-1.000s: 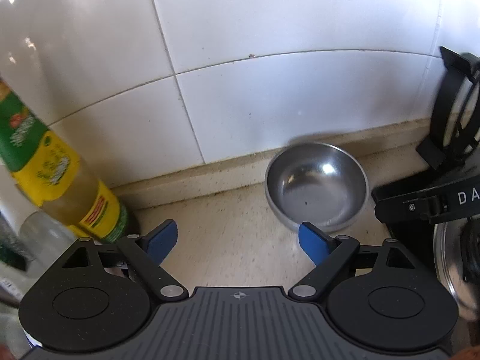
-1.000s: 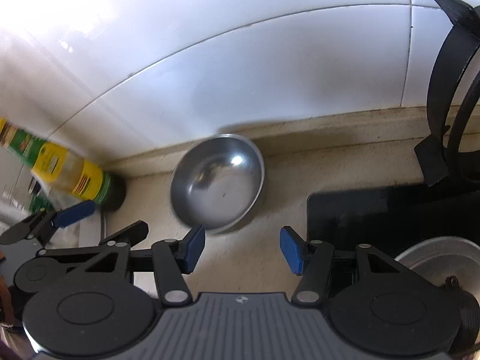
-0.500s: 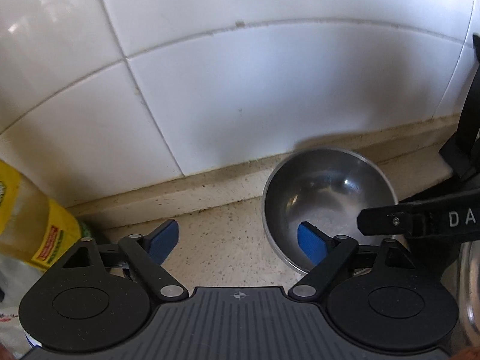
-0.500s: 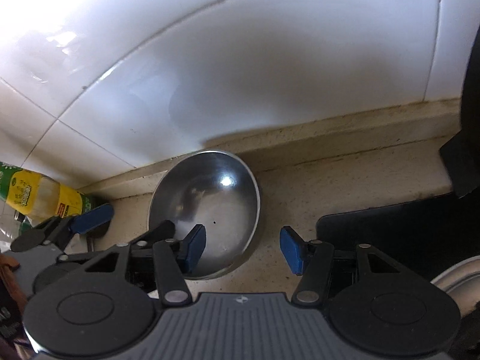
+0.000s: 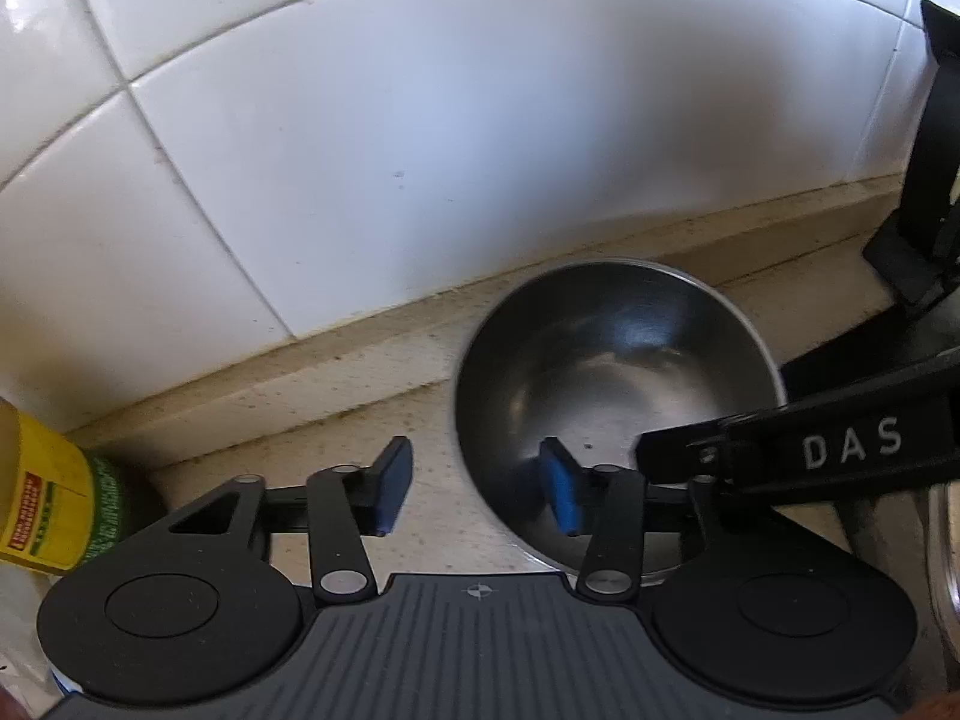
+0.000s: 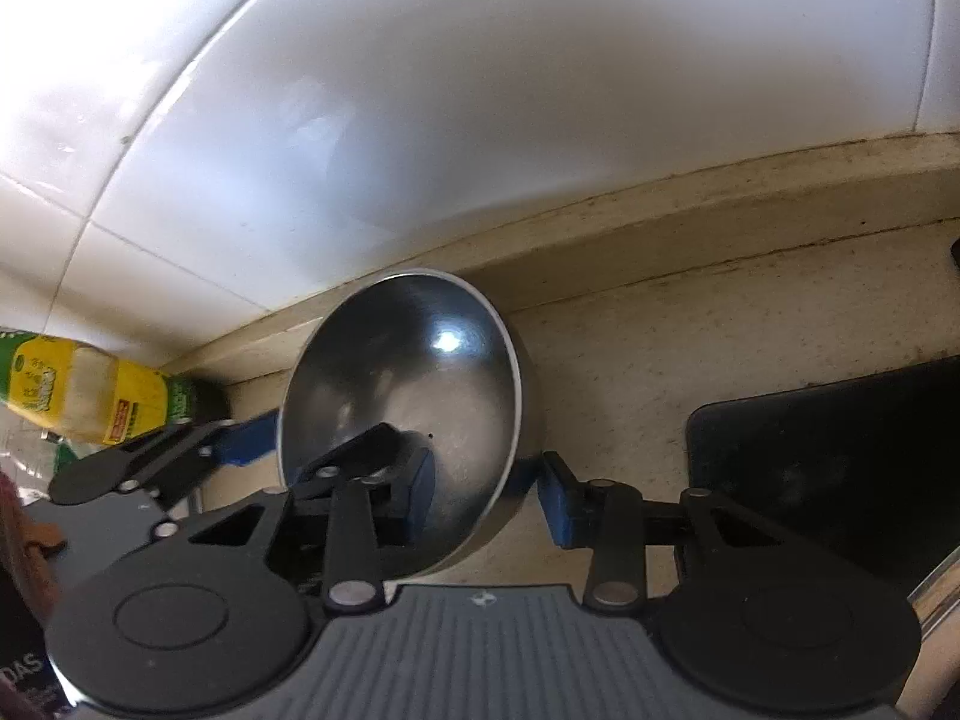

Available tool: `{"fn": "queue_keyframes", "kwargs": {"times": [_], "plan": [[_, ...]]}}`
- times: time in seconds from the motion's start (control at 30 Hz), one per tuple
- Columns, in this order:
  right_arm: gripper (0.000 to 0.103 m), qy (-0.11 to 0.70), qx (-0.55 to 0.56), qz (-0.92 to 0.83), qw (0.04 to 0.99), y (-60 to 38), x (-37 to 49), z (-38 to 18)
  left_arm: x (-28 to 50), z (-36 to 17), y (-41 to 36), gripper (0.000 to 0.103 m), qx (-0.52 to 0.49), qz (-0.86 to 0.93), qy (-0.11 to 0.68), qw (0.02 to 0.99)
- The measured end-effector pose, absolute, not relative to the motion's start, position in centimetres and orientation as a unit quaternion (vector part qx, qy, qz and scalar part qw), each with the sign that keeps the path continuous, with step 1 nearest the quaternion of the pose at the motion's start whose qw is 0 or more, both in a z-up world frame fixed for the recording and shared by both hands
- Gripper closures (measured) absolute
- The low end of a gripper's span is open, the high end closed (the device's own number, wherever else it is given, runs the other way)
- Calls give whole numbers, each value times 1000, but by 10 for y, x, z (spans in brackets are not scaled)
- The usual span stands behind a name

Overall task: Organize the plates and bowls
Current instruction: 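Close the right tool on the rim of the small steel bowl, then lift the small steel bowl with the right tool and carry it to the bowl stack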

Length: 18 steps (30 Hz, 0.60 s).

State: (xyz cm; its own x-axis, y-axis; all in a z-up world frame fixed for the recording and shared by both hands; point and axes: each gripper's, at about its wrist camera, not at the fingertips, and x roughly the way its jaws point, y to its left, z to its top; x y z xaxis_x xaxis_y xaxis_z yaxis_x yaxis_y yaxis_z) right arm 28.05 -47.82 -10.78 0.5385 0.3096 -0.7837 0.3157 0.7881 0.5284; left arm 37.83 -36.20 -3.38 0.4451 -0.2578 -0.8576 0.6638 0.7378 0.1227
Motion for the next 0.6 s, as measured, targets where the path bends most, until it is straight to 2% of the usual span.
{"fn": "queue_keyframes", "kwargs": {"times": [0.03,0.07,0.6], "plan": [[50,481,322,-2,816,-477,280,-107,378,-34,-363,59,227,-285,446,817],[50,481,318,-2,817,-476,280,-106,377,-34,-363,60,228,-285,446,817],[50,470,321,1,822,-477,269,-102,363,-19,-353,58,229,-292,424,826]]}}
